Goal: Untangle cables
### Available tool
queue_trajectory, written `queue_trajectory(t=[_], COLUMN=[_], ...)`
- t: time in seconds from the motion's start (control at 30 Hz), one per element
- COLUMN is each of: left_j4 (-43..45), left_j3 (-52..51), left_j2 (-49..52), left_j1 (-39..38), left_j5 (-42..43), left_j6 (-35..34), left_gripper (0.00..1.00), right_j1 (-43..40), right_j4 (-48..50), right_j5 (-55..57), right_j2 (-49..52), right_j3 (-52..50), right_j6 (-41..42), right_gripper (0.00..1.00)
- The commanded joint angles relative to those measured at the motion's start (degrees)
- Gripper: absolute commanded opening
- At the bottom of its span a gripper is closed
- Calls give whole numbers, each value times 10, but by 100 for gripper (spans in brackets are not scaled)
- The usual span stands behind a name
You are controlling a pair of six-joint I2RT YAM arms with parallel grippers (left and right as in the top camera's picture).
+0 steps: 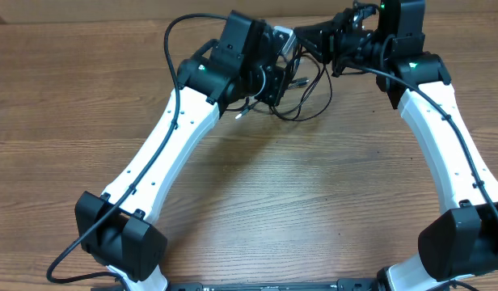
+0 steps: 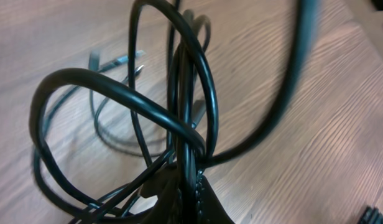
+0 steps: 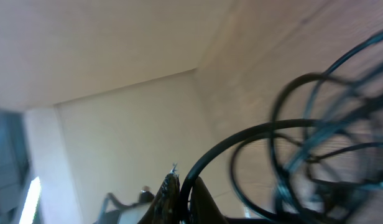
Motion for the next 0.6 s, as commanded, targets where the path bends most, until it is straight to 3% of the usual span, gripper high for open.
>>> queue_trajectory(t=[0.0, 0.23, 0.47, 0.57], left_j4=[-40, -92, -98, -98], left_j3=[1, 1, 1, 1], left_j2=[-18, -64, -105, -111], left_j1=[36, 100, 142, 146], left_j5=[-8, 59, 150, 153], left_j6=[9, 59, 65, 65], left_gripper=[4, 4, 4, 4], right_j1=[-11, -17, -17, -17], right_j4=[-49, -158, -182, -184], right_j5=[76, 199, 201, 150], right_j2=[-8, -8, -8, -8], right_j3=[13, 13, 13, 13], right_j6=[-92, -158, -198, -223], right_gripper=[4, 4, 33, 36])
